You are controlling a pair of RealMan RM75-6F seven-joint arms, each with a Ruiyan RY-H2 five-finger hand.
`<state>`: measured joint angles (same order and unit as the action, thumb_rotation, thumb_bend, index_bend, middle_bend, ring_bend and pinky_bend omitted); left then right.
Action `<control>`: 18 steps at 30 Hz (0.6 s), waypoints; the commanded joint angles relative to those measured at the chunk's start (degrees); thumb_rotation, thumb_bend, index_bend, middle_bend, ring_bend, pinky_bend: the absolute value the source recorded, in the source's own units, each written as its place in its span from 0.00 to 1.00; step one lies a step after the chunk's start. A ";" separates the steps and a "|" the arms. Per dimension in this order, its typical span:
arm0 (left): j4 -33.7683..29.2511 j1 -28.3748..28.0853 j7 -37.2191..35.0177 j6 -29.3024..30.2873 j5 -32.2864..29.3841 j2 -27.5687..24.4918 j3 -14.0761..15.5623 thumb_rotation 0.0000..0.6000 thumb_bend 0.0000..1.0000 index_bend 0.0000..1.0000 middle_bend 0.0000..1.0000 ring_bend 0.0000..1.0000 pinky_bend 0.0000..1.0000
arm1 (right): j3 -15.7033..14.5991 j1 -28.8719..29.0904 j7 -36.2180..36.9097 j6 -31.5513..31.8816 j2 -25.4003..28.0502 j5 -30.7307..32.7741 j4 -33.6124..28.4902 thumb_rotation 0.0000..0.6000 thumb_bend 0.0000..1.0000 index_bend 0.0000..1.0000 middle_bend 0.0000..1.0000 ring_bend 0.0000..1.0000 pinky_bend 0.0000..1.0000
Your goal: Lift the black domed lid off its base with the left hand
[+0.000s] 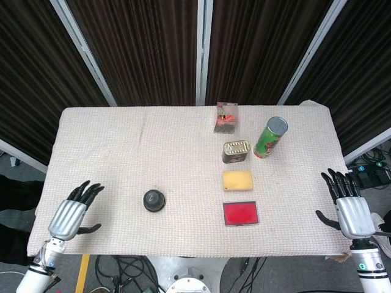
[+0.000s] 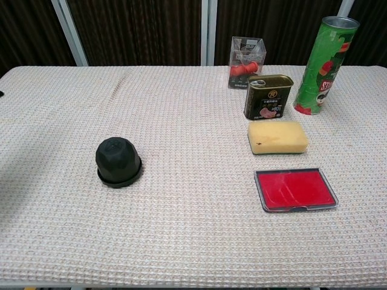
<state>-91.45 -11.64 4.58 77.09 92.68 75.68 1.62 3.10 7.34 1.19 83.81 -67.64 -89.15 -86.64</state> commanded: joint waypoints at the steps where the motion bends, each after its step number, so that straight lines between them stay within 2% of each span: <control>1: 0.12 -2.03 0.10 -2.56 0.52 1.73 -0.12 1.00 0.02 0.12 0.10 0.00 0.16 | 0.07 0.08 0.01 0.08 0.10 -0.15 -0.01 1.00 0.10 0.00 0.02 0.00 0.00; 10: 1.81 -7.54 -0.96 -9.47 -0.26 7.07 -1.58 1.00 0.02 0.12 0.10 0.00 0.16 | 0.15 0.27 -0.53 -1.40 -0.26 1.55 0.78 1.00 0.10 0.00 0.02 0.00 0.00; 18: 4.22 -10.80 -1.10 -12.31 -0.98 11.08 -2.49 1.00 0.02 0.12 0.10 0.00 0.16 | 0.19 0.56 0.36 -2.33 -1.05 2.25 2.37 1.00 0.10 0.00 0.02 0.00 0.00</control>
<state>-87.72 -21.94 3.62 65.24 92.02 86.11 -0.64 3.27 7.88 1.53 81.51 -68.66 -86.93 -84.29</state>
